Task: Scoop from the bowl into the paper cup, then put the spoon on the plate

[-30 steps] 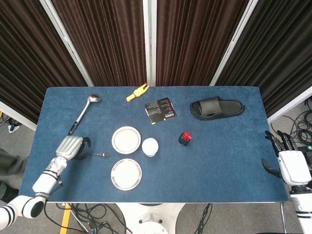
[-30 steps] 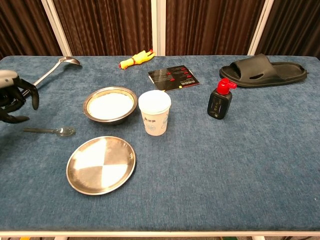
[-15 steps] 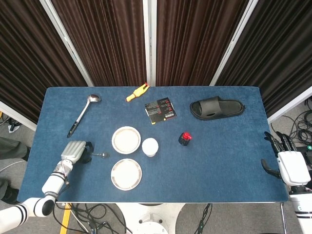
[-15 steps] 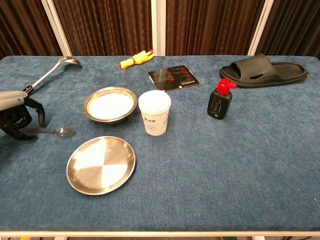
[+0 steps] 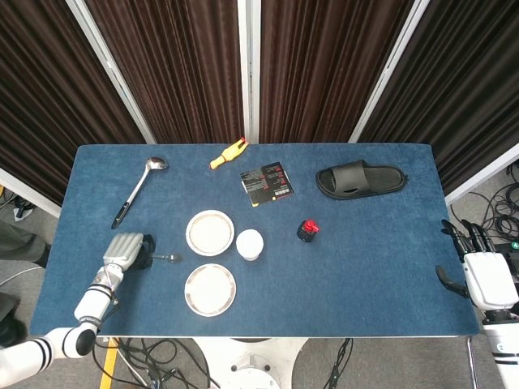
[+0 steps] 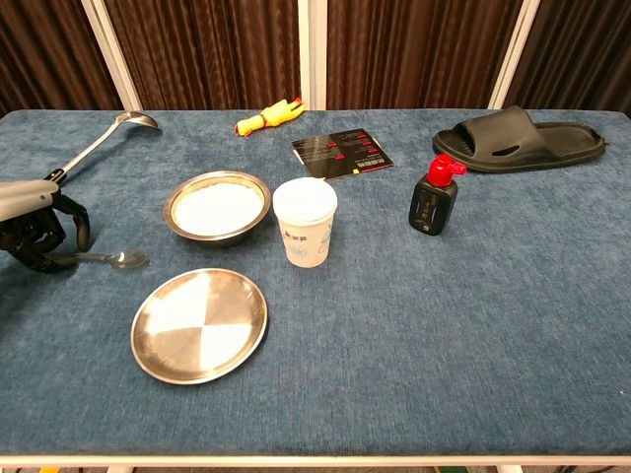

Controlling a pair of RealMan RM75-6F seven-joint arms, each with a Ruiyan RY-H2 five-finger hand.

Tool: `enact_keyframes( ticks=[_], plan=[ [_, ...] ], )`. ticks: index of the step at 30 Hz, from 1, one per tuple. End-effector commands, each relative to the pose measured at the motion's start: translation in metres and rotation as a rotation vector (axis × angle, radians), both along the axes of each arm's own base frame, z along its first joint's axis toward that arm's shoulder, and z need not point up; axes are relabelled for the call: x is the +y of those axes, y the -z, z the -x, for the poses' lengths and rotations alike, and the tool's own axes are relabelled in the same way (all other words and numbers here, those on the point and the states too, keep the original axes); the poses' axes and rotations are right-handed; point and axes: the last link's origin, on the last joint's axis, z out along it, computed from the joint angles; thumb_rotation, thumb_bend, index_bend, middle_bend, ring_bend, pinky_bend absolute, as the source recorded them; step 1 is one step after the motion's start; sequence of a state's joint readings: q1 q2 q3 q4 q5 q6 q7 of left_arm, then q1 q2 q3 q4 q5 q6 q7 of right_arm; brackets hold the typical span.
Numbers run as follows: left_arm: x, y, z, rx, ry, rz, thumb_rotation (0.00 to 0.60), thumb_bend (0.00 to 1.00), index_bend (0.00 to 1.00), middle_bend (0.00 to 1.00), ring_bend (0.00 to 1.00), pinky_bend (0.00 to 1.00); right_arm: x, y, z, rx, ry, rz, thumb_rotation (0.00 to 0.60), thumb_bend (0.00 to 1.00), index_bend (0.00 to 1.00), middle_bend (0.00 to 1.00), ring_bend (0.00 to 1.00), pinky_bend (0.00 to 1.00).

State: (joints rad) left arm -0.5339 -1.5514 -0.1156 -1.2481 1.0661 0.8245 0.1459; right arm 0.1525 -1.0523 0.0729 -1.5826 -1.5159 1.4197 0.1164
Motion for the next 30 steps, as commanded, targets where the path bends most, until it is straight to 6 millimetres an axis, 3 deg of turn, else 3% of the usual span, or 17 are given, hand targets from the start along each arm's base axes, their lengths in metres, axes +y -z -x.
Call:
enact_keyframes(
  ticks=[1, 13, 20, 25, 30],
  plan=[
    [0.0, 0.001, 0.0, 0.001, -0.003, 0.003, 0.6, 0.41, 0.57, 0.95, 0.92, 1.0, 0.0, 0.0, 0.0, 0.0, 0.002, 0.0, 0.6, 0.27, 0.07, 0.22, 0.0, 0.07],
    [-0.001, 0.003, 0.0, 0.013, 0.002, 0.005, 0.6, 0.41, 0.57, 0.96, 0.92, 1.0, 0.0, 0.0, 0.001, -0.002, 0.004, -0.002, 0.6, 0.27, 0.07, 0.22, 0.0, 0.07],
    [-0.001, 0.005, -0.001, 0.017, 0.011, -0.001, 0.6, 0.45, 0.62, 0.97, 0.93, 1.0, 0.0, -0.001, 0.002, -0.003, 0.006, 0.002, 0.6, 0.27, 0.07, 0.22, 0.0, 0.07],
    [0.002, -0.005, -0.005, 0.024, 0.036, -0.01, 0.6, 0.49, 0.63, 0.97, 0.93, 1.0, 0.0, -0.004, 0.001, -0.002, 0.001, 0.009, 0.6, 0.27, 0.07, 0.22, 0.0, 0.07],
    [0.013, -0.029, -0.019, 0.04, 0.091, -0.041, 0.6, 0.5, 0.63, 0.97, 0.93, 1.0, -0.001, -0.007, 0.0, 0.004, -0.008, 0.016, 0.6, 0.27, 0.07, 0.22, 0.0, 0.07]
  ],
)
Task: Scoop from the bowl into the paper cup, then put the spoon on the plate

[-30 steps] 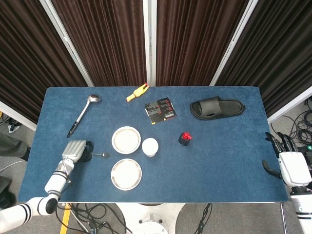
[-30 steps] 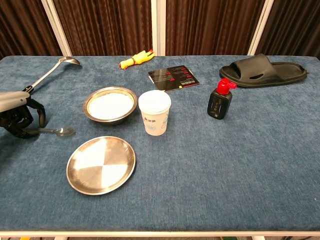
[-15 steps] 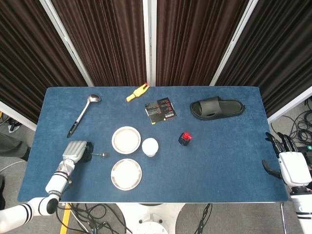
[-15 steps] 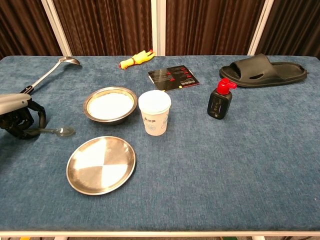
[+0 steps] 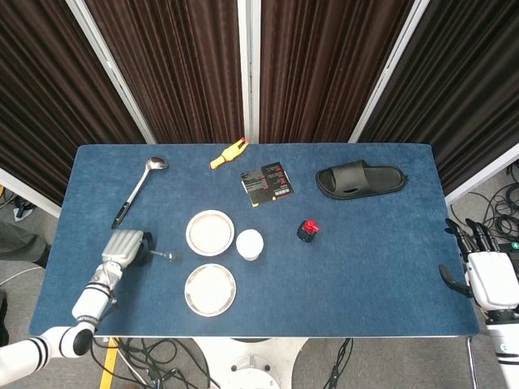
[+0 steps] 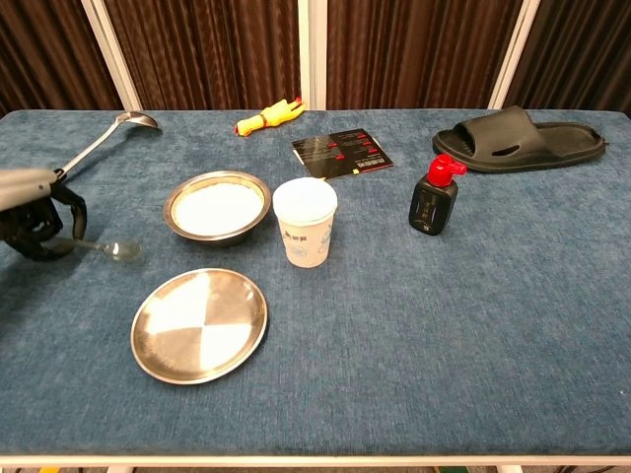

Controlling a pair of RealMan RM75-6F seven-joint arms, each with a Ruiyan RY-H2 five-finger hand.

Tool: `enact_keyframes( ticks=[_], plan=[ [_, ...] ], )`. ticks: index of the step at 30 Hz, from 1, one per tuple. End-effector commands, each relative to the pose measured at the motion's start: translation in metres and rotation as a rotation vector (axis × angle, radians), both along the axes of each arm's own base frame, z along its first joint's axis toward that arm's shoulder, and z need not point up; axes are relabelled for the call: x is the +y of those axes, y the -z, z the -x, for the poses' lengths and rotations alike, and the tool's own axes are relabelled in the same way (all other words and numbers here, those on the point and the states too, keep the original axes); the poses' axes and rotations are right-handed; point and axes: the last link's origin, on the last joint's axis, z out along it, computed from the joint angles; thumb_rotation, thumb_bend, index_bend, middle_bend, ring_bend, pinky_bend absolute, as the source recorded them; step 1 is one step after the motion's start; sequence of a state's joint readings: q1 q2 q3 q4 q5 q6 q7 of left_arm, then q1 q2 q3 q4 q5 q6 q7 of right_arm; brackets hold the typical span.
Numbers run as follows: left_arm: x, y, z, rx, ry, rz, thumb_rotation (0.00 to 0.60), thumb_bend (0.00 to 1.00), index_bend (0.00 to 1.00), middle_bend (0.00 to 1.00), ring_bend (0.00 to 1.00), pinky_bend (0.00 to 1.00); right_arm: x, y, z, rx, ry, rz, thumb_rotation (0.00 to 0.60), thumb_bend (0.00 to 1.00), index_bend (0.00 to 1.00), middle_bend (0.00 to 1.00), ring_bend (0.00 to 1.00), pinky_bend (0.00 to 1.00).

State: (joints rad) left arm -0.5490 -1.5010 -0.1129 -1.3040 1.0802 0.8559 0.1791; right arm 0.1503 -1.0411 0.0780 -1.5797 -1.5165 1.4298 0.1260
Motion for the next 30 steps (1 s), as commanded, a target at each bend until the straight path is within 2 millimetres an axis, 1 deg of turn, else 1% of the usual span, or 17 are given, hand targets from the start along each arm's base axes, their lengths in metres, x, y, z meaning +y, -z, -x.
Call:
enact_keyframes(
  ticks=[1, 5, 6, 8, 12, 18, 24, 30],
  plan=[
    [0.012, -0.019, -0.014, 0.011, 0.046, -0.031, 0.6, 0.5, 0.63, 0.97, 0.93, 1.0, -0.001, -0.001, -0.001, 0.003, -0.005, 0.003, 0.6, 0.27, 0.07, 0.22, 0.0, 0.07],
    [0.028, -0.037, -0.036, 0.02, 0.1, -0.068, 0.6, 0.51, 0.63, 0.97, 0.93, 1.0, -0.002, -0.003, -0.003, 0.007, -0.016, 0.009, 0.6, 0.27, 0.07, 0.22, 0.0, 0.07],
    [0.035, -0.04, -0.043, 0.028, 0.117, -0.075, 0.6, 0.51, 0.63, 0.97, 0.93, 1.0, -0.002, -0.004, -0.004, 0.007, -0.018, 0.01, 0.6, 0.27, 0.07, 0.22, 0.0, 0.07],
    [0.043, -0.04, -0.053, 0.053, 0.143, -0.076, 0.6, 0.51, 0.63, 0.97, 0.93, 1.0, -0.003, -0.003, -0.004, 0.004, -0.019, 0.008, 0.6, 0.27, 0.07, 0.22, 0.0, 0.07],
    [0.058, -0.029, -0.08, 0.163, 0.234, -0.096, 0.6, 0.52, 0.63, 0.97, 0.93, 1.0, -0.002, 0.0, -0.002, 0.0, -0.008, -0.004, 0.6, 0.27, 0.07, 0.22, 0.0, 0.07],
    [0.066, -0.004, -0.11, 0.357, 0.367, -0.109, 0.6, 0.52, 0.63, 0.97, 0.93, 1.0, -0.002, -0.003, -0.001, 0.004, -0.004, 0.005, 0.6, 0.27, 0.07, 0.22, 0.0, 0.07],
    [0.068, 0.017, -0.128, 0.527, 0.45, -0.122, 0.6, 0.53, 0.63, 0.97, 0.93, 1.0, -0.003, -0.004, 0.001, 0.008, 0.005, 0.006, 0.6, 0.27, 0.07, 0.22, 0.0, 0.07],
    [0.064, 0.026, -0.136, 0.62, 0.454, -0.148, 0.6, 0.54, 0.63, 0.97, 0.93, 1.0, -0.004, -0.008, 0.002, 0.013, 0.006, 0.014, 0.6, 0.27, 0.07, 0.22, 0.0, 0.07]
  ],
)
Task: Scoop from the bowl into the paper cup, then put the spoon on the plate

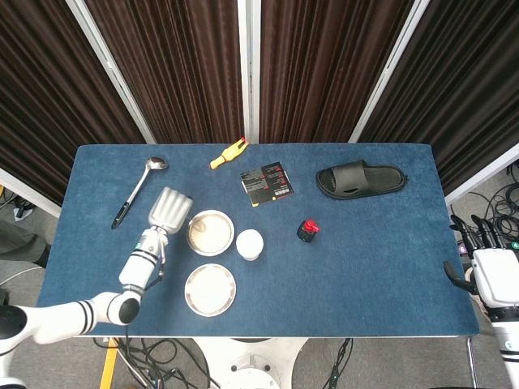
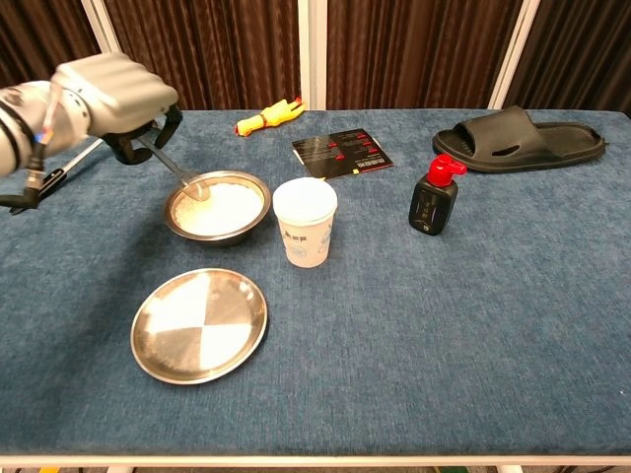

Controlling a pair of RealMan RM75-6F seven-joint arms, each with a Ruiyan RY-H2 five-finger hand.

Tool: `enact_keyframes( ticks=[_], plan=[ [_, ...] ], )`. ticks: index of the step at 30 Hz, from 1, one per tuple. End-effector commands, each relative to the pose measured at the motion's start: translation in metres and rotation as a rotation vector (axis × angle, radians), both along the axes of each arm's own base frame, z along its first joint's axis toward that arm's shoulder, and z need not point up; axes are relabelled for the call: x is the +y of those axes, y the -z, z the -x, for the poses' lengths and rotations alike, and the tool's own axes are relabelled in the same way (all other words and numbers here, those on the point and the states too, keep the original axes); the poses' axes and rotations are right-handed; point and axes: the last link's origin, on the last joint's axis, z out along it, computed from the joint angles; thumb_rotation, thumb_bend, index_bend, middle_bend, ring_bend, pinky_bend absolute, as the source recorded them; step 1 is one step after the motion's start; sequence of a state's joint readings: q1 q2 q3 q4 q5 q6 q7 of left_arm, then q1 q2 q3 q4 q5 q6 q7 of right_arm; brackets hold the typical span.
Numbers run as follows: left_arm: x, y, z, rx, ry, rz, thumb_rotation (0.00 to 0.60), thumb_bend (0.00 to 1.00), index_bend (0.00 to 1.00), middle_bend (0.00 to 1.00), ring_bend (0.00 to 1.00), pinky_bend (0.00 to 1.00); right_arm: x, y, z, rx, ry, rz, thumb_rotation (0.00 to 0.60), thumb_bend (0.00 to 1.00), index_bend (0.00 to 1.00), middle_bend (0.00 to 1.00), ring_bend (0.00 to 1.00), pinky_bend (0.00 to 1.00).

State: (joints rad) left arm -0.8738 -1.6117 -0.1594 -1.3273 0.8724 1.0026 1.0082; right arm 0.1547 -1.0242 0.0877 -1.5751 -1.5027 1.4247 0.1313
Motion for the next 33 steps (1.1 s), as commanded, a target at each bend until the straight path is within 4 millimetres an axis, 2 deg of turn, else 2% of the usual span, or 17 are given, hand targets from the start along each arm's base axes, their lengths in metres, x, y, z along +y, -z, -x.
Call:
enact_keyframes(
  ticks=[1, 11, 21, 26, 33],
  plan=[
    [-0.003, 0.009, -0.007, 0.053, 0.015, -0.033, 0.6, 0.54, 0.63, 0.97, 0.94, 1.0, 0.0, 0.0, 0.0, 0.0, 0.0, 0.0, 0.6, 0.27, 0.07, 0.22, 0.0, 0.07],
    [-0.015, 0.027, -0.008, 0.141, 0.044, -0.056, 0.6, 0.54, 0.63, 0.97, 0.94, 1.0, 0.0, 0.001, 0.002, -0.003, 0.009, -0.004, 0.6, 0.27, 0.07, 0.22, 0.0, 0.07],
    [-0.026, 0.046, -0.016, 0.115, 0.023, -0.007, 0.6, 0.54, 0.63, 0.97, 0.94, 1.0, 0.002, 0.0, 0.004, -0.006, 0.018, -0.003, 0.6, 0.27, 0.07, 0.23, 0.0, 0.07],
    [-0.024, 0.04, -0.013, -0.012, -0.06, 0.033, 0.6, 0.54, 0.63, 0.97, 0.94, 1.0, 0.003, -0.001, 0.005, -0.007, 0.02, -0.002, 0.6, 0.27, 0.07, 0.23, 0.0, 0.07],
    [-0.018, 0.02, 0.001, -0.252, -0.236, 0.105, 0.6, 0.55, 0.63, 0.97, 0.94, 1.0, 0.003, 0.0, 0.005, -0.009, 0.018, -0.002, 0.6, 0.27, 0.07, 0.23, 0.0, 0.07]
  ],
)
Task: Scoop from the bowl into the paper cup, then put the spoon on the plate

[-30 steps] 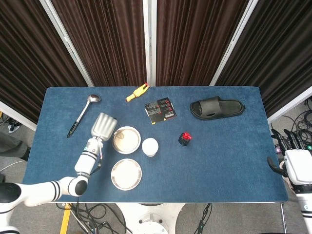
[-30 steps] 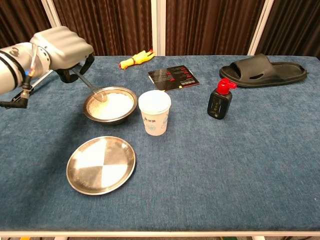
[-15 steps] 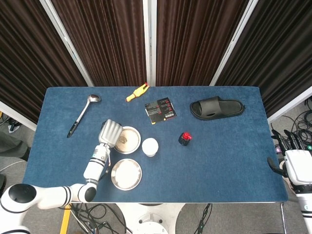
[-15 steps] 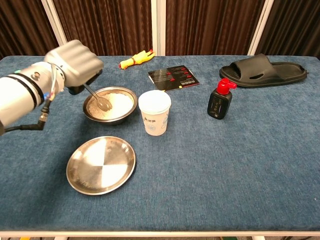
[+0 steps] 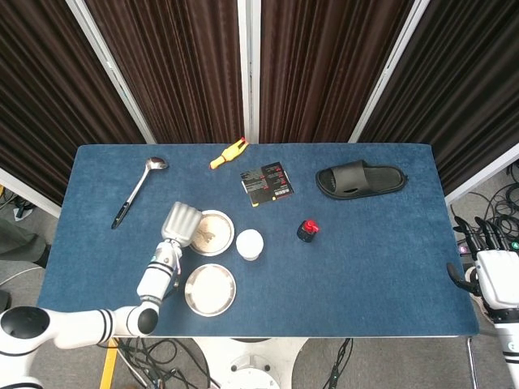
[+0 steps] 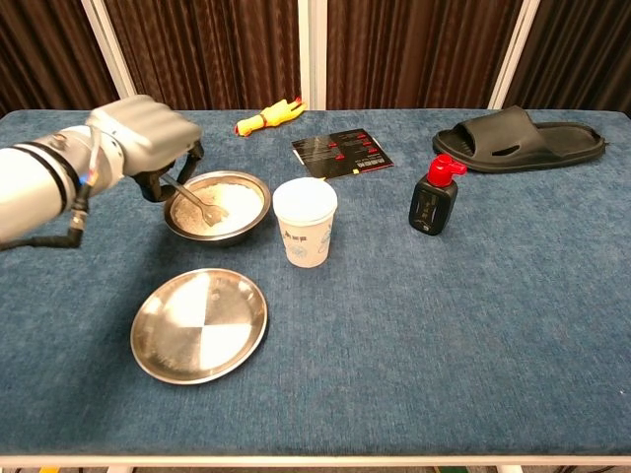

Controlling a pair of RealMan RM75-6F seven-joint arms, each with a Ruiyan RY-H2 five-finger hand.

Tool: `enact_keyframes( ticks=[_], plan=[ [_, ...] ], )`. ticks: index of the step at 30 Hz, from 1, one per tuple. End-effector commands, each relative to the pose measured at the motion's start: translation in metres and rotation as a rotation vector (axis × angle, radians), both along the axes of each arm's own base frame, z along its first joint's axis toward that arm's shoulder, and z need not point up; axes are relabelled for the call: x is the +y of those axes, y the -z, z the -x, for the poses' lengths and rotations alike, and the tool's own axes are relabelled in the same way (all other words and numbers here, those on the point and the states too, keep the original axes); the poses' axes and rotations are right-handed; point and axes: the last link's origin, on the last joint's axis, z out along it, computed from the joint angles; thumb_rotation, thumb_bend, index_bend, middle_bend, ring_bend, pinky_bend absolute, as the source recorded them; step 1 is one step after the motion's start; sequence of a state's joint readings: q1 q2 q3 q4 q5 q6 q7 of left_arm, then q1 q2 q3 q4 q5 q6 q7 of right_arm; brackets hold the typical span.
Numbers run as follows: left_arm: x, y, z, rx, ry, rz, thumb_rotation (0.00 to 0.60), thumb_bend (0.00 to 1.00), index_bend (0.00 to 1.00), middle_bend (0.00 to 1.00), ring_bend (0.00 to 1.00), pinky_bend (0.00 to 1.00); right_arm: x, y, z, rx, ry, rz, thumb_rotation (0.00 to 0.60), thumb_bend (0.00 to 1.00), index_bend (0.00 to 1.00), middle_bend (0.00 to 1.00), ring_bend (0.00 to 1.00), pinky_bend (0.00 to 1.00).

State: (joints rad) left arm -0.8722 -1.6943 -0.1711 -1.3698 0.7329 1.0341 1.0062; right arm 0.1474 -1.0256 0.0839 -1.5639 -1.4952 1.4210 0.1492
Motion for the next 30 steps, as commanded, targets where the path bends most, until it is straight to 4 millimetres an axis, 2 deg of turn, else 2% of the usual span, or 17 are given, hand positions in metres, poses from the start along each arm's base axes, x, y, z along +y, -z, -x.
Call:
enact_keyframes(
  ticks=[1, 9, 18, 23, 30],
  plan=[
    [0.004, -0.014, 0.01, -0.157, -0.124, 0.054, 0.6, 0.55, 0.63, 0.97, 0.94, 1.0, 0.0, 0.0, 0.0, -0.001, -0.001, -0.001, 0.6, 0.27, 0.07, 0.23, 0.0, 0.07],
    [0.012, -0.037, 0.026, -0.361, -0.264, 0.089, 0.6, 0.55, 0.63, 0.96, 0.94, 1.0, 0.001, 0.0, -0.001, -0.002, -0.003, 0.0, 0.6, 0.27, 0.07, 0.23, 0.0, 0.07],
    [0.015, -0.044, 0.03, -0.418, -0.291, 0.104, 0.6, 0.56, 0.63, 0.96, 0.94, 1.0, 0.001, 0.0, -0.002, -0.001, -0.007, -0.001, 0.6, 0.27, 0.07, 0.22, 0.0, 0.07],
    [0.018, -0.05, 0.025, -0.431, -0.289, 0.11, 0.6, 0.56, 0.63, 0.96, 0.94, 1.0, 0.001, -0.001, -0.002, 0.001, -0.005, 0.002, 0.6, 0.27, 0.07, 0.23, 0.0, 0.07],
    [0.021, -0.064, 0.004, -0.425, -0.236, 0.118, 0.6, 0.56, 0.63, 0.96, 0.94, 1.0, -0.001, -0.002, -0.003, 0.005, -0.008, 0.004, 0.6, 0.27, 0.07, 0.23, 0.0, 0.07]
  ],
)
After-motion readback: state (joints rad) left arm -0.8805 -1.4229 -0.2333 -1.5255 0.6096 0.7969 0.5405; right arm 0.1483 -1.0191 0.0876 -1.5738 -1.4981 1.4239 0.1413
